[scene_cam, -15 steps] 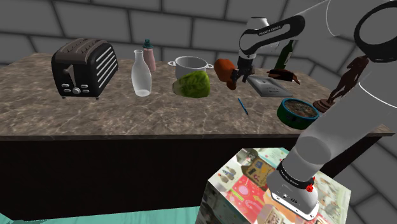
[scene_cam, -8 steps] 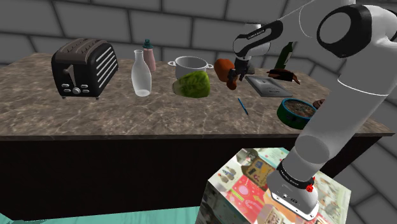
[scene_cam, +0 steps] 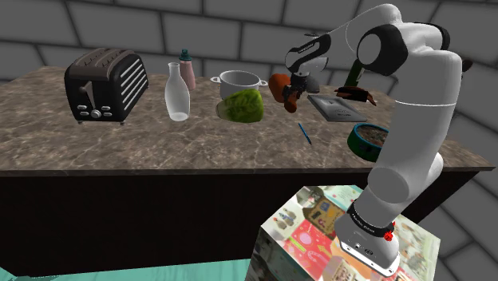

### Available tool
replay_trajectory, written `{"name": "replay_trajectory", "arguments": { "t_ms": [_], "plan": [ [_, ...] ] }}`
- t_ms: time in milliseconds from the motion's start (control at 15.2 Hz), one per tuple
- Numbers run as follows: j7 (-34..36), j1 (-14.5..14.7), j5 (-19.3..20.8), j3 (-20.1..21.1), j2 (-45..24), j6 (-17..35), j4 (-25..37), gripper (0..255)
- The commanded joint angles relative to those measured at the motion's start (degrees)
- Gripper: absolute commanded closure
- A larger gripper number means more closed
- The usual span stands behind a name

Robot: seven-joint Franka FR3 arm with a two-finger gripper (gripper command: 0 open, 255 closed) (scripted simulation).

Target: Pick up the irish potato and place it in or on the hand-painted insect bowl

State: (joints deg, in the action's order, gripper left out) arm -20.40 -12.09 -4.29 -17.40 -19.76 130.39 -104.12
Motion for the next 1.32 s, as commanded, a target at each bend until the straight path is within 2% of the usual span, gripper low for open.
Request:
{"name": "replay_trajectory", "arguments": {
  "t_ms": [0, 396, 924, 990, 1254],
  "plan": [
    [-0.4, -0.4, -0.6, 0.1, -1.5, 0.5, 1.2, 0],
    [-1.1, -1.1, -1.8, 0.7, -4.8, 4.2, 0.7, 0],
    [-1.1, -1.1, -1.8, 0.7, -4.8, 4.2, 0.7, 0],
    [-1.1, -1.1, -1.8, 0.7, -4.8, 4.2, 0.7, 255],
    [-1.1, -1.1, -1.8, 0.7, -4.8, 4.2, 0.7, 255]
  ]
}}
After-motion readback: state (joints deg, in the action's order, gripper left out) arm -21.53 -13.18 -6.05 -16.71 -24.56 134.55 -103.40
